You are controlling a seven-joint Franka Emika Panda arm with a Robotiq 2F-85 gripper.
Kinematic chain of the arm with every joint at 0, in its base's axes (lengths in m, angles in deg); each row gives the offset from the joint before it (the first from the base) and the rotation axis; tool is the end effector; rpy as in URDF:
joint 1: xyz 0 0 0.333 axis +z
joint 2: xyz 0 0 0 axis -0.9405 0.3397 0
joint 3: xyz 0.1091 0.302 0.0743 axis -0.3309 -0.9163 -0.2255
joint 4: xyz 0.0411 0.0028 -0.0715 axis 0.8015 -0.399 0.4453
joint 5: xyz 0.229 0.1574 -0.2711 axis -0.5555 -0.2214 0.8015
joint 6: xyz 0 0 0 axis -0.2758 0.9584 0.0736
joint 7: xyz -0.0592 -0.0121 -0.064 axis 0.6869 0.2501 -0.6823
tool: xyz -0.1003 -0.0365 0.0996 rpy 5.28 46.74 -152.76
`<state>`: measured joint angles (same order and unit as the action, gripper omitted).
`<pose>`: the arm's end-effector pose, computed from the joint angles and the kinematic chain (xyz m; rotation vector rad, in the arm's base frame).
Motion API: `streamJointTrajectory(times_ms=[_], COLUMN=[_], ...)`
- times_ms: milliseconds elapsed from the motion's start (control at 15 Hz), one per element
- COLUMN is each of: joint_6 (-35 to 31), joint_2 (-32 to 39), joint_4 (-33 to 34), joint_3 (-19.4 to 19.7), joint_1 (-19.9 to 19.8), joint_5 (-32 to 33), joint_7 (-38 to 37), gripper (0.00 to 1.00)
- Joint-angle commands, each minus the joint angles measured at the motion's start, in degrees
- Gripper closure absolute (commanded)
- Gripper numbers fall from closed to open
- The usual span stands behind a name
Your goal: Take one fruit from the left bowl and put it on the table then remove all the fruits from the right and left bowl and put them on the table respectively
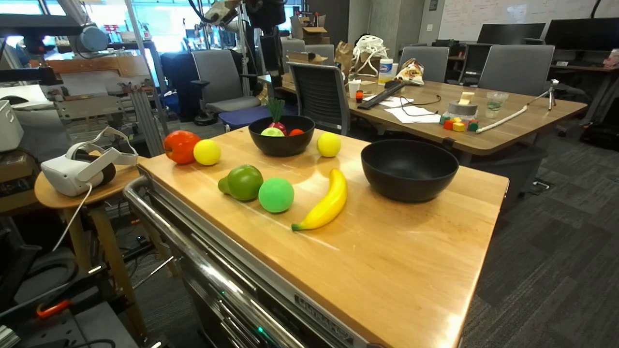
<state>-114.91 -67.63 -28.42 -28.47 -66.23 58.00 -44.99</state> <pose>0.6207 0.0524 0.4239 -2.8032 1.2817 -0.2475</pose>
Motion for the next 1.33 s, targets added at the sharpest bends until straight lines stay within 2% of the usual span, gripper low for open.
streamJointTrajectory(times_ms=[0,400,933,1000,1067,1133,1267], joint_6=[0.19,-1.54,-4.02,-3.6,-3.15,-2.88,-2.52], joint_2=[1.0,3.44,8.89,9.41,9.91,10.33,10.88], joint_4=[0.36,0.47,4.39,4.71,4.98,5.27,5.69], joint_3=[0.42,0.7,0.5,0.43,0.27,0.11,-0.24], joint_1=[0.42,0.44,1.28,1.34,1.37,1.41,1.6], joint_5=[-0.9,-1.93,-3.31,-3.8,-4.66,-5.5,-7.49], joint_7=[0.62,1.27,0.18,0.18,0.3,0.4,0.59], gripper=[0.0,0.0,0.01,0.26,0.26,0.32,0.5])
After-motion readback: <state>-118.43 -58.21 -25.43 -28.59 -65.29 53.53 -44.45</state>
